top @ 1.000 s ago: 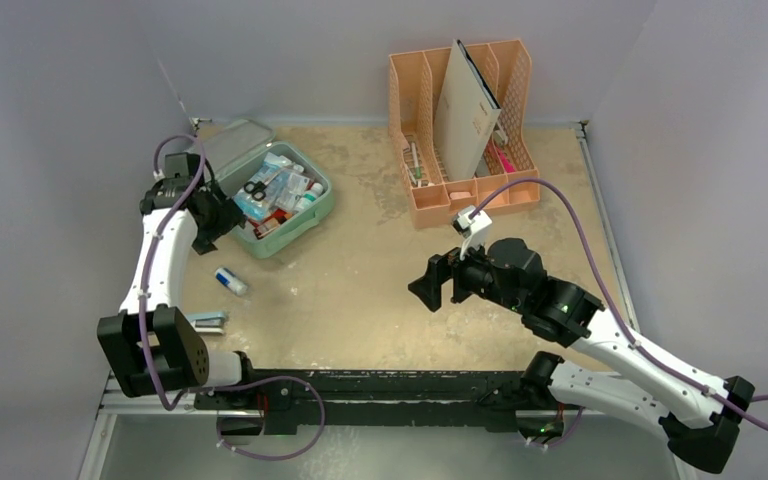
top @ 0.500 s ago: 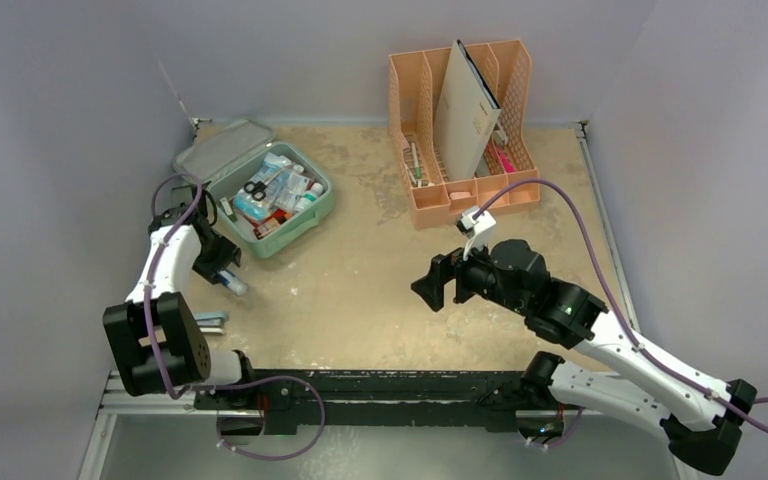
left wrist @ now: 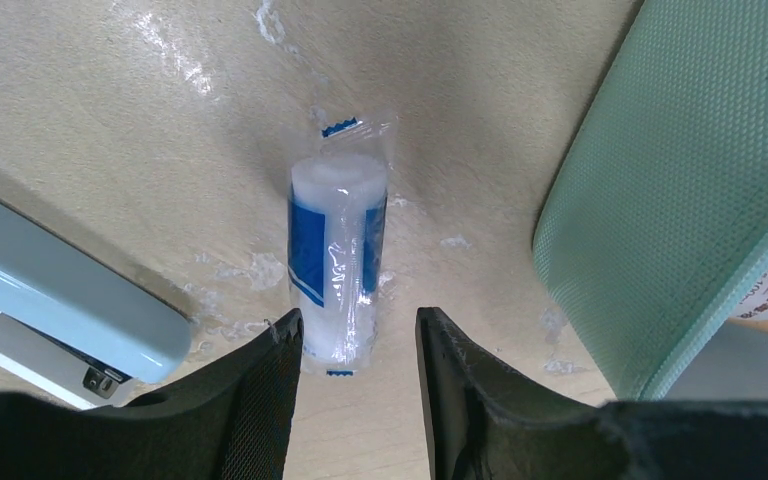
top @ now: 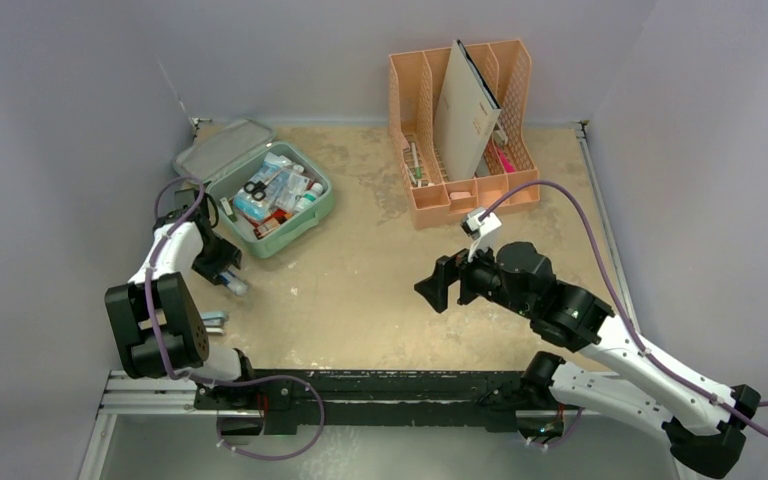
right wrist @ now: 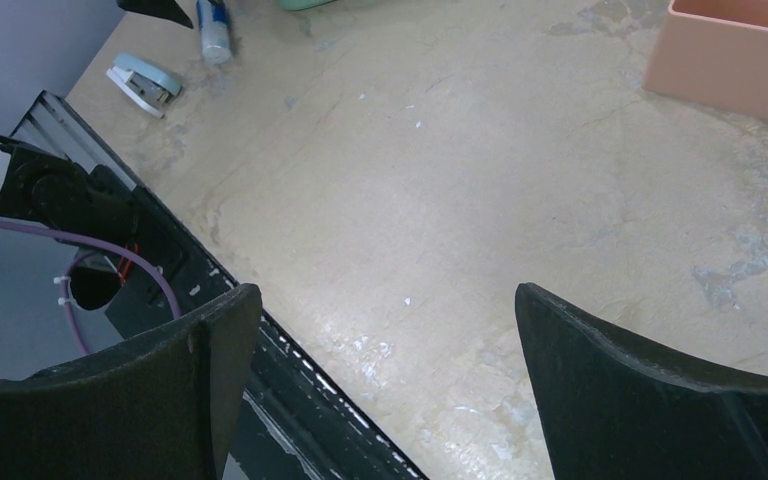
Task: Organize the medicine kit
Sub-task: Place the medical item at the medicine box.
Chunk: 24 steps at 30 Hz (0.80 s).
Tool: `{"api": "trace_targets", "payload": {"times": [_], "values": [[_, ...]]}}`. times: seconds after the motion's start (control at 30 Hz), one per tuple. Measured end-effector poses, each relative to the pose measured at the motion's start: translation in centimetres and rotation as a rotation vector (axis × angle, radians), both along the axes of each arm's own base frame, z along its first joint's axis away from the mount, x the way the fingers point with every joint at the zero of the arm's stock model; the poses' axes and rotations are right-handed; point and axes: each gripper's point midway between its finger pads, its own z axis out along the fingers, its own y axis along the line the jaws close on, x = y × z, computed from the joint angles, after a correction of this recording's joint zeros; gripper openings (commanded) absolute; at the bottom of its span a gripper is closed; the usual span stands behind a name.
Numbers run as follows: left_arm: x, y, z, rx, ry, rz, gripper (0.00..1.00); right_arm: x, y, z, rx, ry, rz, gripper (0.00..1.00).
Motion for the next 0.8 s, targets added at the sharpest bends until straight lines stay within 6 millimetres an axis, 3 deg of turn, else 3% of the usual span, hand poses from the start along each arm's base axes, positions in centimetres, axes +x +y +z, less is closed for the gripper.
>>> {"api": "trace_targets", "payload": {"times": [0.43, 0.67, 0.8], "values": [[-0.5, 0.0, -1.9, -0.015, 0.051, 0.015, 0.42, -0.2, -0.4, 0.4, 0.008, -0.015, -0.002, 0.99], [-0.8, -0.5, -3.4, -0.048, 0.075, 0.018, 0.28, 0.0, -0.7, 0.3, -0.007, -0.024, -0.014, 0.99], [-0.6, -0.7, -3.5, -0.059, 0.07, 0.014, 0.27, 0.1, -0.6, 0.1, -0.016, -0.019, -0.012, 0.99]]}}
